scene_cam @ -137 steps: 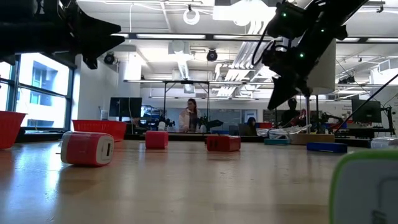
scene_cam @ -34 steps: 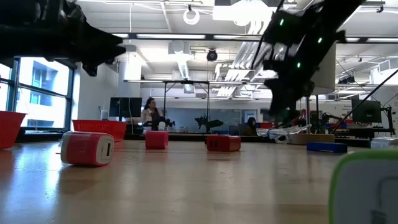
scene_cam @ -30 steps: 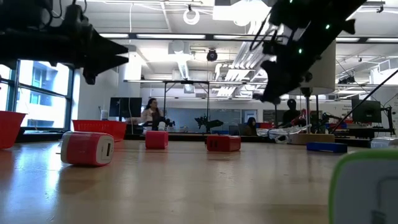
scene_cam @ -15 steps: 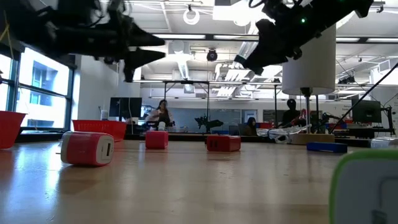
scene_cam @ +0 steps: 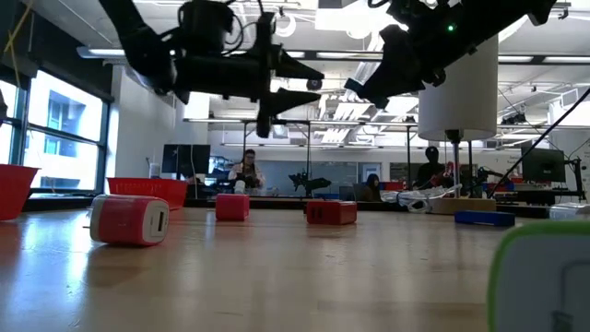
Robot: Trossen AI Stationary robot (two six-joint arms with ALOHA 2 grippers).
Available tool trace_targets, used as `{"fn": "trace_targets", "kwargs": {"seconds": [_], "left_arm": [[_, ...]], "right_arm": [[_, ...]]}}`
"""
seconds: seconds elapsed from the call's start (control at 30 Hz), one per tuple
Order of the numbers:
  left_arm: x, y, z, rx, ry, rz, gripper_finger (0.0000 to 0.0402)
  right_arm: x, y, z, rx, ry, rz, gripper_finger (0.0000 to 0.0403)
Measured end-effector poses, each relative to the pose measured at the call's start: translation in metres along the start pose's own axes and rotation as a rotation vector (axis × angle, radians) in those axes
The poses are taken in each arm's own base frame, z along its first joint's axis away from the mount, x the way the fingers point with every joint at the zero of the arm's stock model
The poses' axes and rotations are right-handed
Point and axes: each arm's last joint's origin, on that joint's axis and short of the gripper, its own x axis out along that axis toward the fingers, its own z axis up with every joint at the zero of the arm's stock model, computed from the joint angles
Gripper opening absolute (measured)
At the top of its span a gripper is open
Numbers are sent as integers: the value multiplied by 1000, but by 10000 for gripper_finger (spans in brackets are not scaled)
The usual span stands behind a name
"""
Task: Pick & Place Office items
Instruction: Put the light blue digital clock into the bottom red bin
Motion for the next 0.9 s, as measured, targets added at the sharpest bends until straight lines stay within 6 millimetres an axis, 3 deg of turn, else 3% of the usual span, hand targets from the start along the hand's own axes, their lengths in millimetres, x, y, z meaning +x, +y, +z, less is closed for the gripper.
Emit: {"fn": "trace_targets", "kwargs": {"seconds": [0.3, 0.9], "left_arm": [[23, 3, 0, -45, 25, -36, 150], [26, 2, 2, -15, 3, -23, 150]], "right_arm": [[1, 0, -3, -21, 21, -4, 142], [1, 0, -3, -50, 23, -6, 142]]}}
